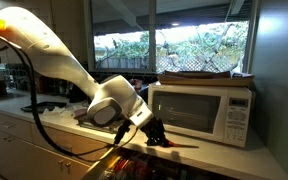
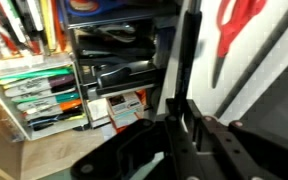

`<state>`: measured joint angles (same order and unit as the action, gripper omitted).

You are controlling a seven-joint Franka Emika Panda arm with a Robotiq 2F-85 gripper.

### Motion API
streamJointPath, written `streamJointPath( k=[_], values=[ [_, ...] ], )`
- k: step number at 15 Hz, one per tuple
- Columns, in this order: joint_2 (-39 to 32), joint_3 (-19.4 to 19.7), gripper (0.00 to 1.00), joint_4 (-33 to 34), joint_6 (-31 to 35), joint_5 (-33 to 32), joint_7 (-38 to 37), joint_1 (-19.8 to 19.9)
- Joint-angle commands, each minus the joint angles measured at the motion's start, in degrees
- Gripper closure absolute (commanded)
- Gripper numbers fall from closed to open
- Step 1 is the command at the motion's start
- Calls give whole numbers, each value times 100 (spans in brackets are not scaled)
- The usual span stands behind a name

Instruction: Remove the pen from the open drawer and put it on the counter

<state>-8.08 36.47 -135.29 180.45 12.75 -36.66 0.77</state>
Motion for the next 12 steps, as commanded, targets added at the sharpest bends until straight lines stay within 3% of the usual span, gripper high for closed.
streamJointPath(
  k=[1, 4, 8, 12],
  values=[
    [-64, 209, 97, -52, 488, -155, -536, -819],
    [-156, 273, 97, -43, 533, -119, -576, -1363],
    [-233, -19, 97, 23, 488, -53, -503, -1611],
    [-516, -77, 97, 178, 322, -50, -527, -1854]
  ],
)
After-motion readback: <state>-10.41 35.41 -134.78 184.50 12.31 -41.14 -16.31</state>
